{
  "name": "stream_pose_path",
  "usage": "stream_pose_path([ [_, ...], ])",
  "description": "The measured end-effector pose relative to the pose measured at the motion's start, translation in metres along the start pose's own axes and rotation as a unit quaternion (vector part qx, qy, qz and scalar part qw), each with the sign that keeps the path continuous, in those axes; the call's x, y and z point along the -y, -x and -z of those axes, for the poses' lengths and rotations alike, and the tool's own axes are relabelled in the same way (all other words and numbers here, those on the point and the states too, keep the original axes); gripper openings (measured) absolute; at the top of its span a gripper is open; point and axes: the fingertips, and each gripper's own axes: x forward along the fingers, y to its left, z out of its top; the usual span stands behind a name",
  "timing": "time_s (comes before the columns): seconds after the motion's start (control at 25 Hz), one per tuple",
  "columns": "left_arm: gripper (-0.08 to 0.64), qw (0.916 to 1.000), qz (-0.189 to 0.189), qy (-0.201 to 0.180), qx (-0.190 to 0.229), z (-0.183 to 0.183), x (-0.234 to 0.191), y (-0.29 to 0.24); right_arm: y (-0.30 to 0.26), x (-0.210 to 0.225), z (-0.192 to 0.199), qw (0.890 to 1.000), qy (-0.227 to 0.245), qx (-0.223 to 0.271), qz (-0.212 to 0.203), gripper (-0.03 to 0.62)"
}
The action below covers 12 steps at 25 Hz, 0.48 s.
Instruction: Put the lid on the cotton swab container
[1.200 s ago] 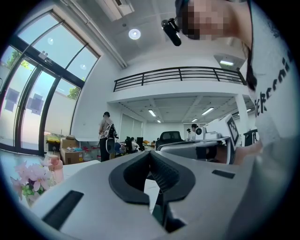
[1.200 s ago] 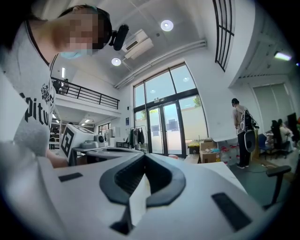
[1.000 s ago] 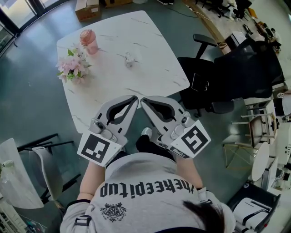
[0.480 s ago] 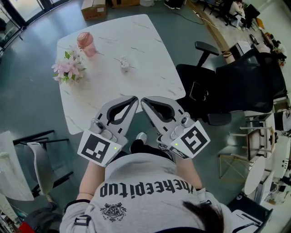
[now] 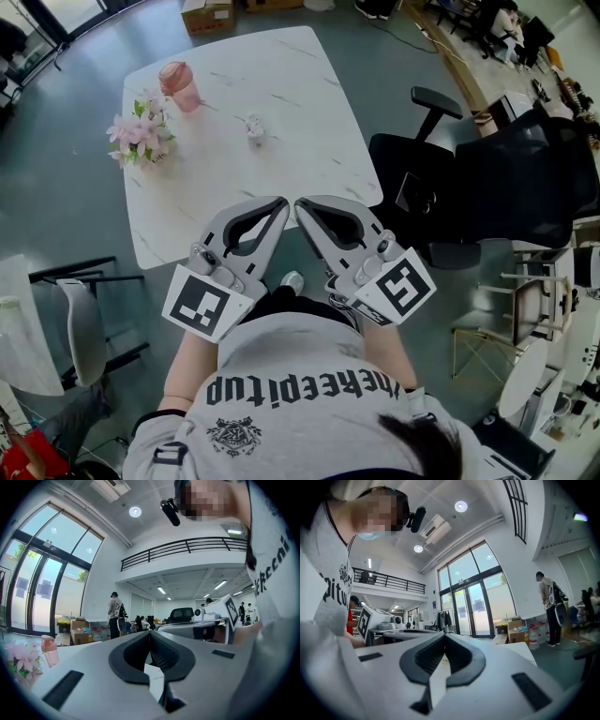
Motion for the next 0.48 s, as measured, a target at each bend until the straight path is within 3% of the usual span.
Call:
stream_pose_path([
  [0.48, 0.015, 0.9998, -0.015, -0.002, -0.015, 0.008, -0.021, -0.01, -0.016, 0.02, 0.002, 1.0, -0.014, 0.006, -0.007, 0.011],
])
